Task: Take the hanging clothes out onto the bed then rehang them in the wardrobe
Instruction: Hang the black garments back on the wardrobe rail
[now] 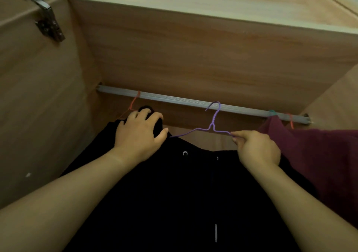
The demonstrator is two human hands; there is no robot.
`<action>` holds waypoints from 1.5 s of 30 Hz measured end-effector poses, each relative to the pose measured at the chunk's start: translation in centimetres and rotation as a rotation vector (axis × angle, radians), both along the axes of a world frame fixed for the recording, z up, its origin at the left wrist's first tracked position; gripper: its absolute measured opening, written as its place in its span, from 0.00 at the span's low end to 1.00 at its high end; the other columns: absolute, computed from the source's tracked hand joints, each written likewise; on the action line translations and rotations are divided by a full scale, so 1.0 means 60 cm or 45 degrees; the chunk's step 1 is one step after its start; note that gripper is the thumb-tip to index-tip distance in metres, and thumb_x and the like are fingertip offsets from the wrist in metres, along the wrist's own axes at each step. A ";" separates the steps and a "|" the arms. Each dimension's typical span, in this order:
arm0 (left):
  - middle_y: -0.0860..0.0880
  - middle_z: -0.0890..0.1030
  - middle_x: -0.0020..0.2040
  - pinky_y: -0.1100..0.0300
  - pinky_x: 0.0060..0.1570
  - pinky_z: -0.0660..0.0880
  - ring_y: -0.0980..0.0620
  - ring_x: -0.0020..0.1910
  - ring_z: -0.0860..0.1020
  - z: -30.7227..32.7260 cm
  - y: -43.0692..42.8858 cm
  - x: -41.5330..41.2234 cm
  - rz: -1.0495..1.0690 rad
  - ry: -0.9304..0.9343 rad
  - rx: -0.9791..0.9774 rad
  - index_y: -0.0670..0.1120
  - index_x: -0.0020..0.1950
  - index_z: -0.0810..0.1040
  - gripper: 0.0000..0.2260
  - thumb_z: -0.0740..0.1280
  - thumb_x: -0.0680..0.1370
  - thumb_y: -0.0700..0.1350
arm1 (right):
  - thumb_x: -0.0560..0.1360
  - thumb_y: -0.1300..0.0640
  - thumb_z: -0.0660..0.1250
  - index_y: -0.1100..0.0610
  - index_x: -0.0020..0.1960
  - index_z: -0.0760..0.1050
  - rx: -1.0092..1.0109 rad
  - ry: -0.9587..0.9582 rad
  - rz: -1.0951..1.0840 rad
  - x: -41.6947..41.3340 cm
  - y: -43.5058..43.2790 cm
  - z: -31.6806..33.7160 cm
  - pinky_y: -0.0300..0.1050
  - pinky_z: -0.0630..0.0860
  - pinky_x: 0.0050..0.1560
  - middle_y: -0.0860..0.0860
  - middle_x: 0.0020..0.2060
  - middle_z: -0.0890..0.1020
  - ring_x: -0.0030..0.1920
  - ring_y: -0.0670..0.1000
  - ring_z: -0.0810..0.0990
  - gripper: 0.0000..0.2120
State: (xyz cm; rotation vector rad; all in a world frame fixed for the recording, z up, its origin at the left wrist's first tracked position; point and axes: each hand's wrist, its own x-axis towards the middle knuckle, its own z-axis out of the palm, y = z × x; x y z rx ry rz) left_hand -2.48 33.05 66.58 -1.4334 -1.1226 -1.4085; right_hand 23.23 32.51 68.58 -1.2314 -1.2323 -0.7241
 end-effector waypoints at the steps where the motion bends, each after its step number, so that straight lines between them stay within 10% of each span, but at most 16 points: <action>1: 0.52 0.66 0.68 0.43 0.61 0.69 0.45 0.67 0.65 -0.004 -0.002 -0.006 0.053 -0.021 0.044 0.57 0.67 0.66 0.19 0.55 0.78 0.62 | 0.78 0.46 0.60 0.38 0.59 0.76 0.001 -0.018 -0.004 -0.013 0.004 0.006 0.45 0.73 0.48 0.52 0.57 0.80 0.55 0.58 0.78 0.12; 45: 0.57 0.68 0.63 0.62 0.52 0.72 0.58 0.57 0.72 -0.037 -0.002 -0.164 -0.464 0.063 0.014 0.61 0.70 0.62 0.20 0.58 0.78 0.58 | 0.79 0.56 0.59 0.47 0.59 0.78 -0.035 -0.355 -0.047 -0.237 0.063 0.098 0.45 0.71 0.48 0.55 0.56 0.79 0.56 0.59 0.78 0.13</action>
